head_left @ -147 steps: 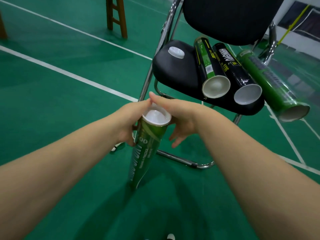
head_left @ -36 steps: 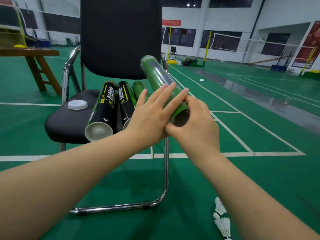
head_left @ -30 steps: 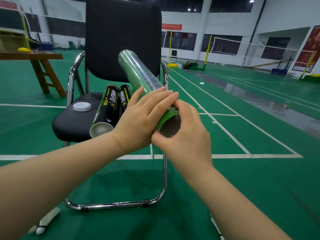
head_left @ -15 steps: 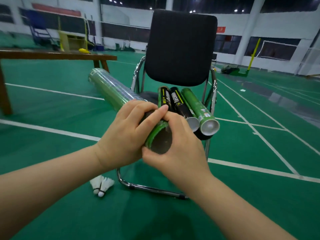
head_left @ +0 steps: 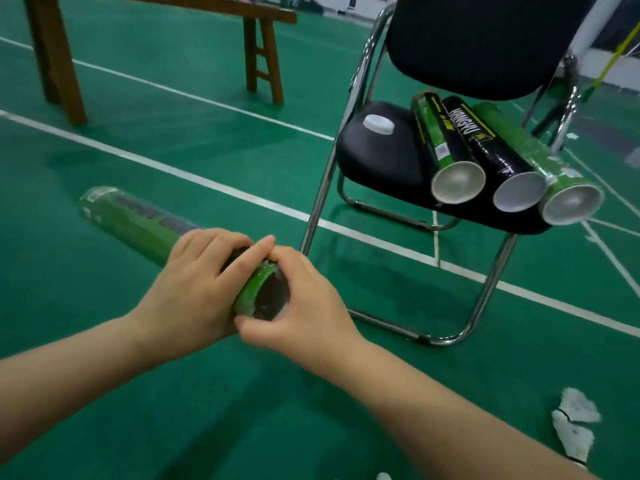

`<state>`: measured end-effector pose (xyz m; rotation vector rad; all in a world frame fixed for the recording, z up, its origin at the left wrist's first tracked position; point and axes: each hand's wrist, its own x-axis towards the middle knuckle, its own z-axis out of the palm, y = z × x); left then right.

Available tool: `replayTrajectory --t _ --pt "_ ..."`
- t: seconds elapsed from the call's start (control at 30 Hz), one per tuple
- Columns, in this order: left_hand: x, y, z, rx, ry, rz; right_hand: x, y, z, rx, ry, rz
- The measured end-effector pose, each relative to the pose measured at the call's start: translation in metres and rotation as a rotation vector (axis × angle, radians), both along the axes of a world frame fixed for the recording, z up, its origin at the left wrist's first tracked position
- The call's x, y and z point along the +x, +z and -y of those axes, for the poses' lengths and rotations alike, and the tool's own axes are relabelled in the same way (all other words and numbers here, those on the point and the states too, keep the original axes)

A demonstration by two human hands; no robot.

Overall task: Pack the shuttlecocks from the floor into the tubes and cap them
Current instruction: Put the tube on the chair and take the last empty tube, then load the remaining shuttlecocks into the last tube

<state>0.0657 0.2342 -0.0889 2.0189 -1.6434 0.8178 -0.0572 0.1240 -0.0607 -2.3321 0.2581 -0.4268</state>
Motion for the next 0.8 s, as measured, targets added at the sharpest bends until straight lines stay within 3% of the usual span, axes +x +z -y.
replayTrajectory --t 0.43,0.8 --pt "0.017 -0.086 0.047 0.223 0.104 -0.326 0.029 -0.083 0.048 0.282 -0.055 -0.208" --pt "-0.005 -0.108 0.051 0.397 0.033 -0.376 0.0 -0.117 0.047 0.448 -0.151 -0.252"
